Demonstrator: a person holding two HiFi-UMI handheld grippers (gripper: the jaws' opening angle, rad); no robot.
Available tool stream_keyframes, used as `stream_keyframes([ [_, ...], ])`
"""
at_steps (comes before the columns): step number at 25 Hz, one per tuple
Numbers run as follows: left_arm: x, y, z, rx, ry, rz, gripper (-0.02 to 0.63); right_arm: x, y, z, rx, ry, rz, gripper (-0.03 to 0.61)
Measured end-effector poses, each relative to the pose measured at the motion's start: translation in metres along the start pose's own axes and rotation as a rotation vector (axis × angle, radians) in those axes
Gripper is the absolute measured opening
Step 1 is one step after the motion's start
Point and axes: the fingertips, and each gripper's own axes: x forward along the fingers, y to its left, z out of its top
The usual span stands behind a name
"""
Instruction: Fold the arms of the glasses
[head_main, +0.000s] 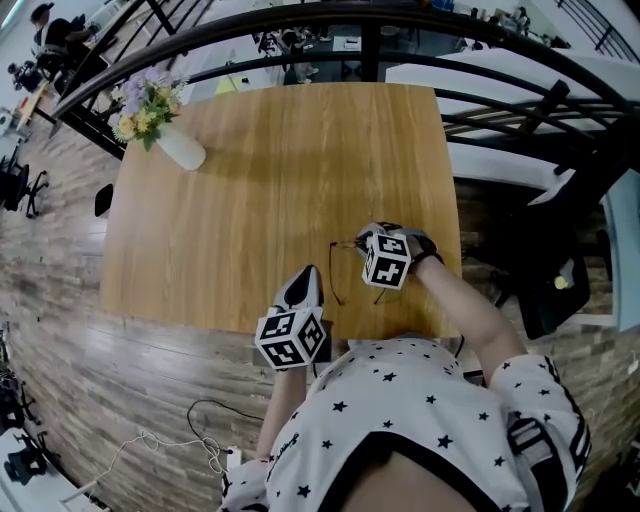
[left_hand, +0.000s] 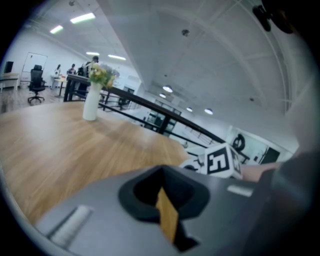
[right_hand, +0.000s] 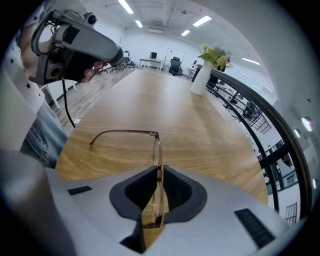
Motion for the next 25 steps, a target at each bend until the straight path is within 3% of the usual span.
stream_keyframes([
  [13,-0.005,0.005,-0.005,-0.007,0.0,0.016,0.006,0.005,0.001,0.001,-0.03,0.018,0.032,0.02],
  [25,-0.015,0.004,-0.011,0.008,-0.004,-0.004,0.006,-0.021,-0.008,0.02,-0.013,-0.021,-0.114,0.02],
])
